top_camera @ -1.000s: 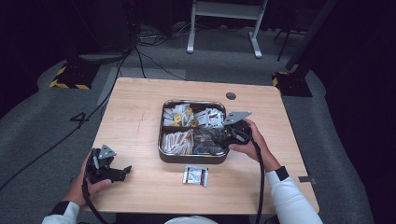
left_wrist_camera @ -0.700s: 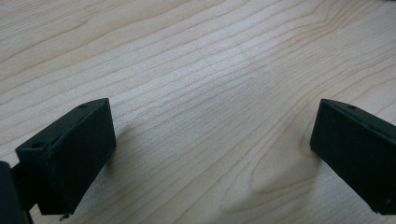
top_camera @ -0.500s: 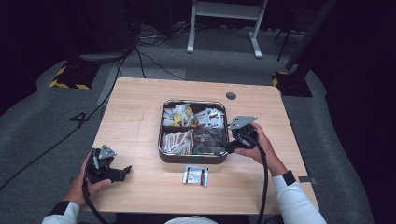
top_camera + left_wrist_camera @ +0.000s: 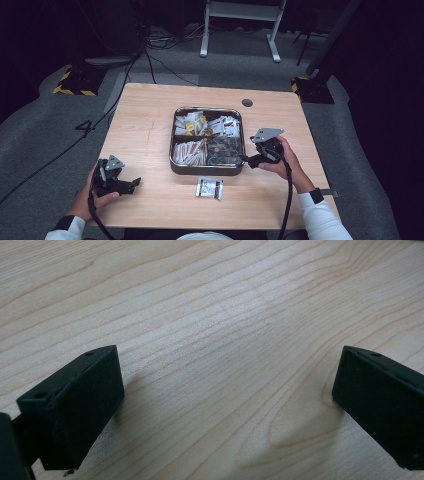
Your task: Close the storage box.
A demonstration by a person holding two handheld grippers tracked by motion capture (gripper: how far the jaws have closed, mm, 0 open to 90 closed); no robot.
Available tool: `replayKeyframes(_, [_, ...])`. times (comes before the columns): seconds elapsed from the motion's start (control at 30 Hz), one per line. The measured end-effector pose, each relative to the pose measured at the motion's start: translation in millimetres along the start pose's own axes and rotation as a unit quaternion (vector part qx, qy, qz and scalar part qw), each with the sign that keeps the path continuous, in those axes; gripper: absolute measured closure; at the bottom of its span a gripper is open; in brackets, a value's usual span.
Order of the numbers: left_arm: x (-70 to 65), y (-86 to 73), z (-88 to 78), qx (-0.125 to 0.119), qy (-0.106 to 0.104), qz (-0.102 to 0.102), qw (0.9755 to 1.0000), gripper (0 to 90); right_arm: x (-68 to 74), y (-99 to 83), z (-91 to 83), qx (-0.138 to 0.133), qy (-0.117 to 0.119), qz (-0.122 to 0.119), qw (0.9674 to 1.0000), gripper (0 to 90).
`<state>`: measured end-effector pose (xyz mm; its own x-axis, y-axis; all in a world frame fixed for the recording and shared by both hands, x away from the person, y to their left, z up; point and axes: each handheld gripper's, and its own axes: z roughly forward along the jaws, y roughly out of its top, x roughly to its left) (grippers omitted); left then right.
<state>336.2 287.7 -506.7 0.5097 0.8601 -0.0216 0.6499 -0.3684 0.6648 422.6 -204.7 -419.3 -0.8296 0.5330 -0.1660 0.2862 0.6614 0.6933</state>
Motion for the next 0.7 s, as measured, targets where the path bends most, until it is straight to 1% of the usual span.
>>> replayKeyframes(0.1, [0.0, 0.0, 0.0, 0.0, 0.0, 0.0, 1.0, 0.4, -0.7, -5.1, -2.3, 0.003, -0.002, 0.002, 1.0, 20.2])
replayKeyframes(0.47, [0.0, 0.0, 0.0, 0.0, 0.0, 0.0, 1.0, 0.4, -4.4, -23.3, -10.7, 0.001, -0.006, 0.014, 0.9999, 20.2])
replayKeyframes(0.57, [0.1, 0.0, 0.0, 0.0, 0.0, 0.0, 1.0, 0.4, -6.7, -28.6, -12.8, 0.005, -0.004, 0.022, 0.9997, 20.0])
replayKeyframes(0.63, [0.0, 0.0, 0.0, 0.0, 0.0, 0.0, 1.0, 0.4, -7.5, -32.6, -14.5, 0.004, -0.009, 0.023, 0.9997, 20.3])
replayKeyframes(0.7, [0.0, 0.0, 0.0, 0.0, 0.0, 0.0, 1.0, 0.4, -8.3, -37.2, -15.4, 0.006, -0.009, 0.025, 0.9996, 20.2])
